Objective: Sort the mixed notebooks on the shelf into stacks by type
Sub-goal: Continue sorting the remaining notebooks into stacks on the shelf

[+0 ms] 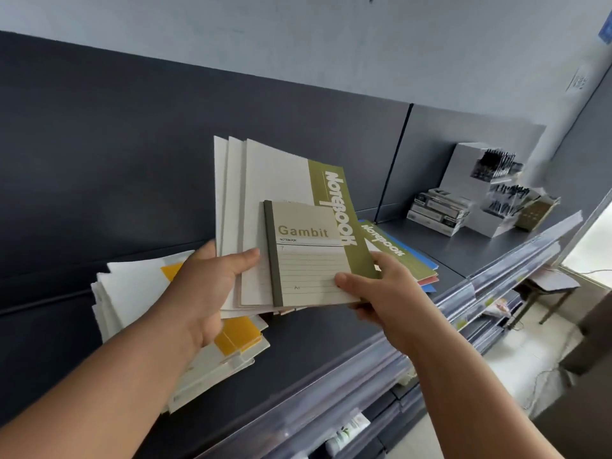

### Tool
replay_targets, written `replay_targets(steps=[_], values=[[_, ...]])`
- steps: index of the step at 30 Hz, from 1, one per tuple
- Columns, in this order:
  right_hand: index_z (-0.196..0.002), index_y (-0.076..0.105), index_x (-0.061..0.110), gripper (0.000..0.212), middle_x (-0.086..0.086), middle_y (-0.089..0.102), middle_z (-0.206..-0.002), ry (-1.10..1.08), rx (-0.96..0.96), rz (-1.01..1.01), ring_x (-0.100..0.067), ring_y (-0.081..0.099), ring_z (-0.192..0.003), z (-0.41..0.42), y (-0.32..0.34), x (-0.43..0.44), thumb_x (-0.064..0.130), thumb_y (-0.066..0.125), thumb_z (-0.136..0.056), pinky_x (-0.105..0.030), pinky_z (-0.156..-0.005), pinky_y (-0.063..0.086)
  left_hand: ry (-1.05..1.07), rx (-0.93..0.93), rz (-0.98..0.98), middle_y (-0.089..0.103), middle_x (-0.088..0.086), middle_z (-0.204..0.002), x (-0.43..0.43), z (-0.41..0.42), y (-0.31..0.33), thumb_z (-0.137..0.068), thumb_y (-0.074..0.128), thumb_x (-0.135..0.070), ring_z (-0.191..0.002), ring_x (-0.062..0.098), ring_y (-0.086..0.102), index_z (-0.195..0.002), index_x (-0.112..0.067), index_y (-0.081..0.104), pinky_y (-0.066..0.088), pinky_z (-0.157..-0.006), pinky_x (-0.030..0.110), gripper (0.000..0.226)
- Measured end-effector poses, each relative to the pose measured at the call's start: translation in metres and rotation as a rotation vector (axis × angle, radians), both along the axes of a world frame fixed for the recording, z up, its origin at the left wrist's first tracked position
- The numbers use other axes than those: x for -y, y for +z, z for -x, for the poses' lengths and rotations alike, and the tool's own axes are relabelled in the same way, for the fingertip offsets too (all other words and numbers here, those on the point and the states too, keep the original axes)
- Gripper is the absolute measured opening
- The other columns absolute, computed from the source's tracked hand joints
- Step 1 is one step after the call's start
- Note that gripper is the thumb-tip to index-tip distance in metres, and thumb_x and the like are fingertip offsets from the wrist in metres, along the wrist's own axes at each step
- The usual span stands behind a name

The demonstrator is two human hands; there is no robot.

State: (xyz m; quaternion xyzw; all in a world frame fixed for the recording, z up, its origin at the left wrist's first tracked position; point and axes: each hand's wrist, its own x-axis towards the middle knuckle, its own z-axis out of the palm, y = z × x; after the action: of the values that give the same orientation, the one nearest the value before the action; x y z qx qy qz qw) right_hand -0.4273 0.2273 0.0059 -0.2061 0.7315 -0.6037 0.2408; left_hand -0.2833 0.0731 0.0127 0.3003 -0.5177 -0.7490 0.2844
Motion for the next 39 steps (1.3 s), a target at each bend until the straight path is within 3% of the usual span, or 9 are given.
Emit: replay_targets(steps=[4,10,14,19,23,29,32,35,39], values=[[-0.122,0.059,0.017,0.037,-0.004,0.076,-0.094,0.074,0.031,0.033,-0.015,0.069,-0.07,0.02,0.003,0.017,0.015,0.072,-0.088,-0.022,-0.057,0.052,0.07,-0.032,0.065,0.073,0.001,-0.091,0.015,0.002,0.008,-0.09,0.063,-0.009,-0.085,0.019,0.069,-0.099,-0.025,0.065,0.054,-0.061,0.031,0.018],[-0.109,0.063,0.017,0.017,-0.005,0.074,-0.093,0.154,-0.002,0.015,-0.007,0.065,-0.053,0.055,-0.005,0.048,0.013,0.066,-0.093,-0.018,-0.05,0.051,0.204,-0.024,0.099,0.073,0.002,-0.096,0.03,0.012,0.006,-0.09,0.063,-0.01,-0.095,0.024,0.067,-0.1,-0.028,0.065,0.054,-0.083,0.044,0.021],[-0.102,0.066,0.013,0.01,-0.007,0.072,-0.091,0.237,-0.034,-0.008,-0.013,0.068,-0.065,0.085,-0.017,0.058,0.011,0.066,-0.092,-0.02,-0.056,0.054,0.338,-0.004,0.077,0.075,-0.002,-0.093,0.025,0.028,-0.008,-0.089,0.064,-0.01,-0.096,0.024,0.068,-0.096,-0.029,0.067,0.053,-0.088,0.047,0.02],[-0.098,0.066,0.01,0.007,-0.009,0.073,-0.089,0.347,0.011,-0.008,-0.019,0.071,-0.078,0.125,-0.026,0.063,0.007,0.064,-0.092,-0.027,-0.06,0.058,0.455,0.021,0.11,0.075,-0.005,-0.097,0.005,0.049,-0.013,-0.089,0.064,-0.009,-0.099,0.021,0.068,-0.105,-0.028,0.068,0.05,-0.094,0.048,0.025],[-0.096,0.066,0.011,0.006,-0.009,0.072,-0.09,0.42,0.016,0.006,-0.02,0.071,-0.084,0.148,-0.033,0.066,0.006,0.064,-0.092,-0.033,-0.068,0.061,0.588,0.019,0.158,0.075,-0.009,-0.094,-0.015,0.058,-0.014,-0.089,0.063,-0.008,-0.095,0.015,0.068,-0.1,-0.029,0.069,0.052,-0.088,0.041,0.024],[-0.097,0.065,0.007,0.004,-0.01,0.071,-0.094,0.527,0.042,-0.001,-0.018,0.069,-0.082,0.163,-0.041,0.069,0.007,0.063,-0.093,-0.025,-0.059,0.056,0.81,0.003,0.11,0.072,-0.002,-0.104,-0.046,0.045,-0.021,-0.09,0.062,-0.008,-0.098,0.021,0.067,-0.108,-0.026,0.067,0.052,-0.079,0.038,0.026],[-0.101,0.064,0.005,0.008,-0.011,0.071,-0.099,0.545,0.1,0.004,-0.019,0.068,-0.086,0.165,-0.044,0.074,0.006,0.063,-0.093,-0.024,-0.059,0.055,0.887,-0.007,0.086,0.072,0.001,-0.103,-0.054,0.034,-0.019,-0.091,0.061,-0.007,-0.095,0.023,0.067,-0.104,-0.026,0.067,0.052,-0.072,0.037,0.024],[-0.102,0.065,0.004,0.01,-0.011,0.071,-0.102,0.542,0.126,0.007,-0.022,0.069,-0.091,0.167,-0.053,0.077,0.007,0.064,-0.093,-0.026,-0.063,0.056,0.935,-0.002,0.085,0.071,0.0,-0.104,-0.061,0.024,-0.018,-0.09,0.062,-0.007,-0.097,0.024,0.066,-0.1,-0.028,0.067,0.052,-0.075,0.037,0.023],[-0.096,0.066,0.003,0.007,-0.011,0.07,-0.091,0.486,0.006,-0.045,-0.022,0.068,-0.074,0.161,-0.059,0.077,0.008,0.065,-0.091,-0.027,-0.055,0.054,0.942,0.026,0.098,0.071,0.0,-0.101,-0.07,0.009,-0.015,-0.091,0.062,-0.009,-0.092,0.023,0.066,-0.103,-0.028,0.066,0.053,-0.065,0.031,0.023]])
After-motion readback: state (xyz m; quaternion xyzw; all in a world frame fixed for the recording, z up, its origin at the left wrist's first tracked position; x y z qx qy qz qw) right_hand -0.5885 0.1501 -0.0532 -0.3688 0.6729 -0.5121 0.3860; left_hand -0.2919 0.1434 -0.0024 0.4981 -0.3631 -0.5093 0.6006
